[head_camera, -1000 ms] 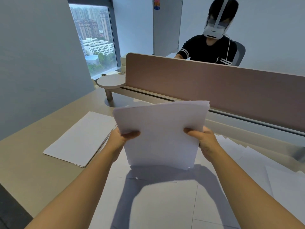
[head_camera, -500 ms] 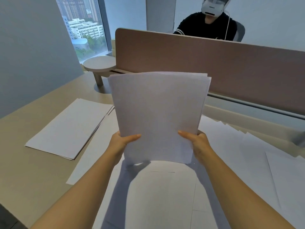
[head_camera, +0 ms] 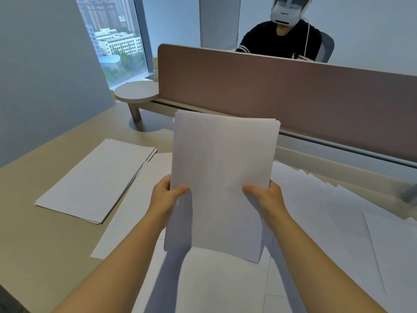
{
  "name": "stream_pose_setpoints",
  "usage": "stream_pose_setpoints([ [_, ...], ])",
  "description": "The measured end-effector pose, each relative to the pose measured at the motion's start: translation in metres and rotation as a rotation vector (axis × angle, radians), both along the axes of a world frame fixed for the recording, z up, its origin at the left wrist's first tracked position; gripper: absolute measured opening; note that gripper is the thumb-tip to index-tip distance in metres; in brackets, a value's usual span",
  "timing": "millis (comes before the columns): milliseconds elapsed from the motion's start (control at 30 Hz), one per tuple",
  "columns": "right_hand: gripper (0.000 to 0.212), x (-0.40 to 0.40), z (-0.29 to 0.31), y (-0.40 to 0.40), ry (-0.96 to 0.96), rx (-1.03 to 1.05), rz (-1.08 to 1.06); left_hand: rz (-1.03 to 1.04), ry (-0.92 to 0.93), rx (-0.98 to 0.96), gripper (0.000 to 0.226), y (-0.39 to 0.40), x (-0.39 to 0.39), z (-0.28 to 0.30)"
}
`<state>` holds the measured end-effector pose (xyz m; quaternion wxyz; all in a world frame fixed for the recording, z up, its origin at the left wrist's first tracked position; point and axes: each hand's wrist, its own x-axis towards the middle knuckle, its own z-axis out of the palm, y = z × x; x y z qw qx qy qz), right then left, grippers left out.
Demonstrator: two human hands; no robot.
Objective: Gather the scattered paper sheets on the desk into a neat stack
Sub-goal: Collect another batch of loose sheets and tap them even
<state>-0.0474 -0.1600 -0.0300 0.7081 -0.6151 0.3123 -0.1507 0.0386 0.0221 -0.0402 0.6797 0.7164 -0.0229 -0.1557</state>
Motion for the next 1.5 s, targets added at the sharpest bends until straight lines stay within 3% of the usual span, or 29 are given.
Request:
stream_pose_setpoints([
  [200,0.044,0.010,0.030,-0.002,-0.092,-0.059,-0.002,0.025,-0.089,-0.084,0.026,0.001,0.009,0.034],
  [367,0.020,0.007,0.057,-0.006,-0.138,-0.092,0.090,0.018,-0.124,-0.146,0.036,0.009,0.014,0.061],
  [533,0.029,0.012,0.073,-0.002,-0.154,-0.069,0.100,-0.027,-0.141,-0.164,0.034,0.007,0.013,0.081],
  [633,0.021,0.013,0.080,-0.001,-0.192,-0.055,0.122,-0.027,-0.152,-0.192,0.035,0.005,0.012,0.089],
  [833,0.021,0.002,0.053,0.001,-0.095,-0.026,0.204,-0.018,-0.037,-0.166,0.035,0.015,0.007,0.050],
  [1033,0.014,0.017,0.055,0.010,-0.031,-0.057,0.141,0.085,0.007,-0.167,0.027,0.015,0.011,0.036],
  [1133,0.011,0.029,0.065,0.015,-0.019,-0.125,0.120,0.043,0.033,-0.124,0.030,0.026,0.024,0.049],
  [1267,0.024,0.056,0.069,0.040,0.011,-0.203,0.127,0.065,0.072,-0.085,0.016,0.054,0.059,0.053],
  [1500,0.034,0.138,0.045,0.116,0.078,-0.054,0.055,-0.133,0.118,0.195,0.017,0.139,0.142,0.026],
])
